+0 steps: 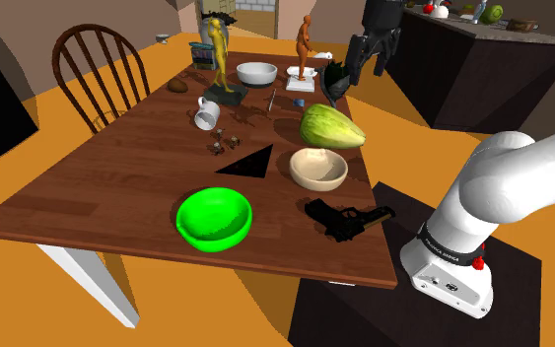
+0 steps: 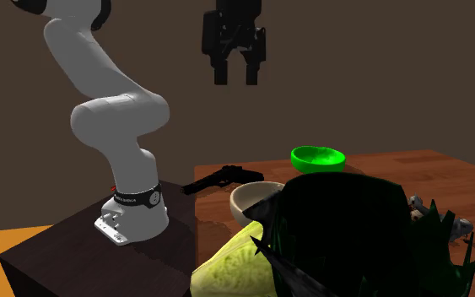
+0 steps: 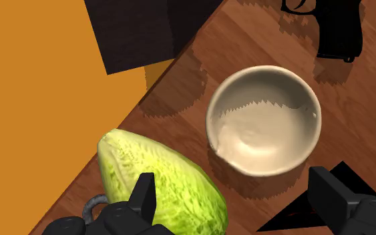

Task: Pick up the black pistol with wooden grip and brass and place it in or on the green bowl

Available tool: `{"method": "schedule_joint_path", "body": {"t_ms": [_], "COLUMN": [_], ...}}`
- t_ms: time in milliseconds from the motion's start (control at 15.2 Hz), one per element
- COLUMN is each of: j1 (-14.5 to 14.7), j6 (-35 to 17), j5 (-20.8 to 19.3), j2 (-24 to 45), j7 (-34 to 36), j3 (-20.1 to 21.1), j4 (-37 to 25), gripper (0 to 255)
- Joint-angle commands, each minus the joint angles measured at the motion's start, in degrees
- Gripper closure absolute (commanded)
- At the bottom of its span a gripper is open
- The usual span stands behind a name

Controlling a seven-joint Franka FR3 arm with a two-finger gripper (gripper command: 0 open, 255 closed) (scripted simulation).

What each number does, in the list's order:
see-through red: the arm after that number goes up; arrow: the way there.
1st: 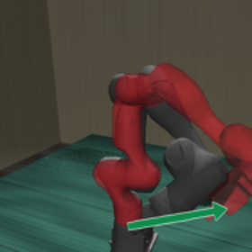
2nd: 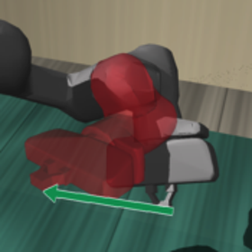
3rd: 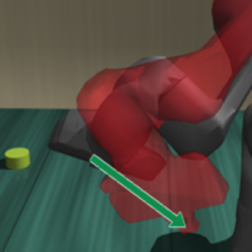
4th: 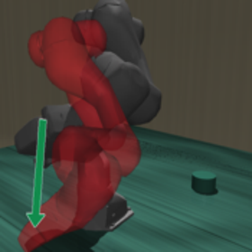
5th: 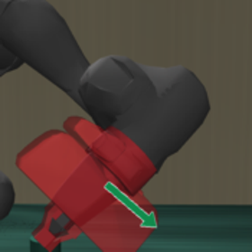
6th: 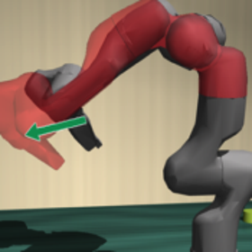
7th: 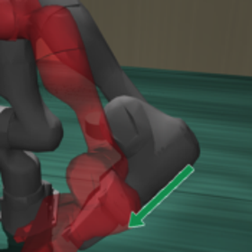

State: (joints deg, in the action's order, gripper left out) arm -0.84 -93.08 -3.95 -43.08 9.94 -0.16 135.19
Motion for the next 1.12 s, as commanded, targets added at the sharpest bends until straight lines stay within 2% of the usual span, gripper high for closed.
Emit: {"method": "schedule_joint_path", "body": {"t_ms": [0,528,1056], "j1": [0.0,4.0,10.1], "j6": [0.0,-9.8,-21.4], "j5": [0.0,5.2,12.3], "j2": [0.0,-5.3,-6.3], "j7": [0.0,4.1,8.6], "j3": [0.0,4.5,10.5], "j4": [0.0,15.1,27.2], "gripper": [0,0,0]}}
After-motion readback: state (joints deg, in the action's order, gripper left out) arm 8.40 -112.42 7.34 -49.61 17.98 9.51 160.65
